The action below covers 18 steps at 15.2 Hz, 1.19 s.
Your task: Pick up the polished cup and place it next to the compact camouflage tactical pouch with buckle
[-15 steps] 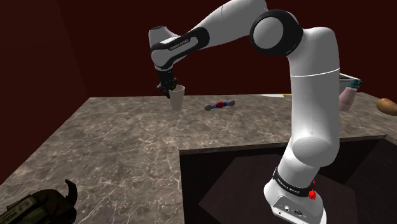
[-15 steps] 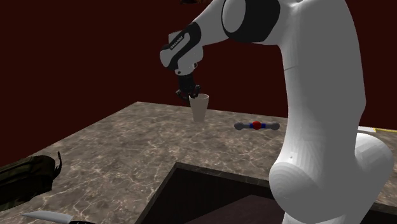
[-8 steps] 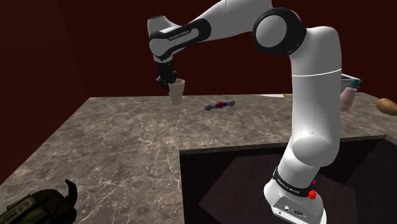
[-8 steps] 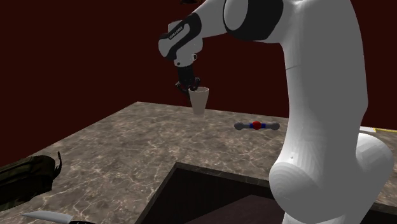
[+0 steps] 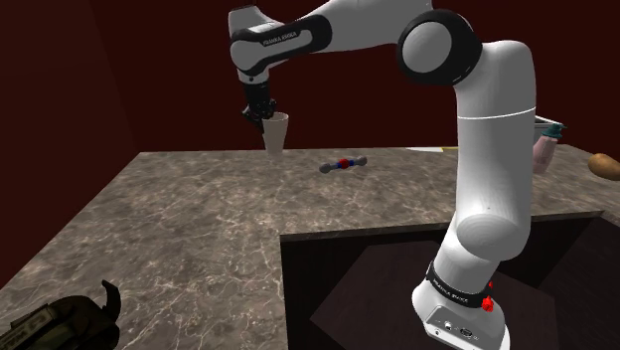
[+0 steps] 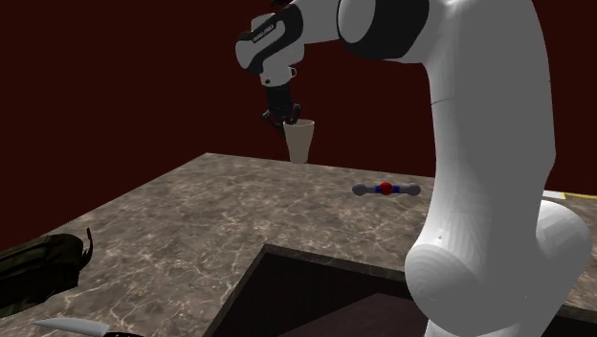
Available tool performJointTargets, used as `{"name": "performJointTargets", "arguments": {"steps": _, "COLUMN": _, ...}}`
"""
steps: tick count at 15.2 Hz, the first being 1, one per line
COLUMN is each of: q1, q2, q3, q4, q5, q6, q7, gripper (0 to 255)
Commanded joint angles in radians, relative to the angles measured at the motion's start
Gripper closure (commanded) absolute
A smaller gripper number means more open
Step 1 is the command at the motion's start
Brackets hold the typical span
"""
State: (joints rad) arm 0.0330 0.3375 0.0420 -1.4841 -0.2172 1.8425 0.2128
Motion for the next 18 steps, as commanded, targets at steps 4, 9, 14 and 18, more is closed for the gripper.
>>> {"name": "performJointTargets", "arguments": {"steps": 4, "q1": 0.001, "q2": -0.001, "q3": 0.0, "q4": 0.068, "q5": 0.003, "q6": -0.068, "q7": -0.014, "gripper": 255}}
{"name": "performJointTargets", "arguments": {"steps": 9, "q1": 0.004, "q2": 0.005, "q3": 0.001, "q4": 0.144, "q5": 0.006, "q6": -0.137, "q7": -0.026, "gripper": 255}}
{"name": "performJointTargets", "arguments": {"steps": 14, "q1": 0.007, "q2": 0.019, "q3": 0.001, "q4": 0.23, "q5": 0.006, "q6": -0.208, "q7": -0.038, "gripper": 255}}
{"name": "performJointTargets", "arguments": {"steps": 18, "q1": 0.052, "q2": -0.083, "q3": 0.026, "q4": 0.086, "q5": 0.002, "q6": -0.181, "q7": 0.041, "gripper": 255}}
